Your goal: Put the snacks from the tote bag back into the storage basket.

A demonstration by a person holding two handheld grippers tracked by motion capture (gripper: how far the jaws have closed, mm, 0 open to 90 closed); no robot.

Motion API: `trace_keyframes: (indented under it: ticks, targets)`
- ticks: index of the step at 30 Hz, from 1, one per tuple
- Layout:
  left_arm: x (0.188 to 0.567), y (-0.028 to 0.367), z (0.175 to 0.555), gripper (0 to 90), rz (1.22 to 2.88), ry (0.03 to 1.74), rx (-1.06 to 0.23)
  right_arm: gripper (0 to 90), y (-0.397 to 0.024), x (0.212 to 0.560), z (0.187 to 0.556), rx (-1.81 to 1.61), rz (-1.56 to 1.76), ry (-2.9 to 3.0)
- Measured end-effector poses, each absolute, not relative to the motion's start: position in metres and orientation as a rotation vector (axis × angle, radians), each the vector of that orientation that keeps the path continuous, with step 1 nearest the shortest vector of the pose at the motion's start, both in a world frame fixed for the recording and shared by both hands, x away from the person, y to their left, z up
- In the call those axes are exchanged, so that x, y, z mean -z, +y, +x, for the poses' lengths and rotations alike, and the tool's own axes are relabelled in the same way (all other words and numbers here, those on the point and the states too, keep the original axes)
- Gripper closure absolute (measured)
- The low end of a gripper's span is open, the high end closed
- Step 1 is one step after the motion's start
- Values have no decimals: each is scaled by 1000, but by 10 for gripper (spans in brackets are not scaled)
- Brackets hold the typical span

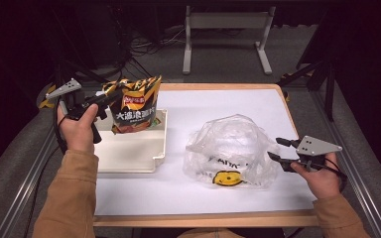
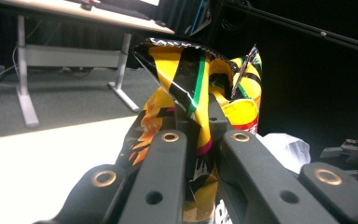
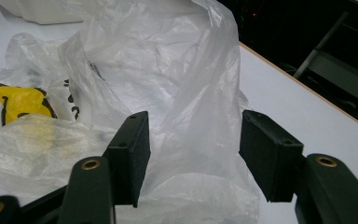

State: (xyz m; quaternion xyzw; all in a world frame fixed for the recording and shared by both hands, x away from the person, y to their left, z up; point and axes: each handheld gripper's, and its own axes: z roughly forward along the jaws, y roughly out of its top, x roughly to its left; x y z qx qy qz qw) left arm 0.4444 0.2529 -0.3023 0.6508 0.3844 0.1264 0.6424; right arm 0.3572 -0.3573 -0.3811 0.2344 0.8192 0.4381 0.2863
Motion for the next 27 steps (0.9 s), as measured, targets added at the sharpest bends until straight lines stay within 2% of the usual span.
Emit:
trace_keyframes:
  ticks: [27]
  targets:
    - [351,273,466,891,1489,928,-176,434,-353,387,361,-1179,621,2222]
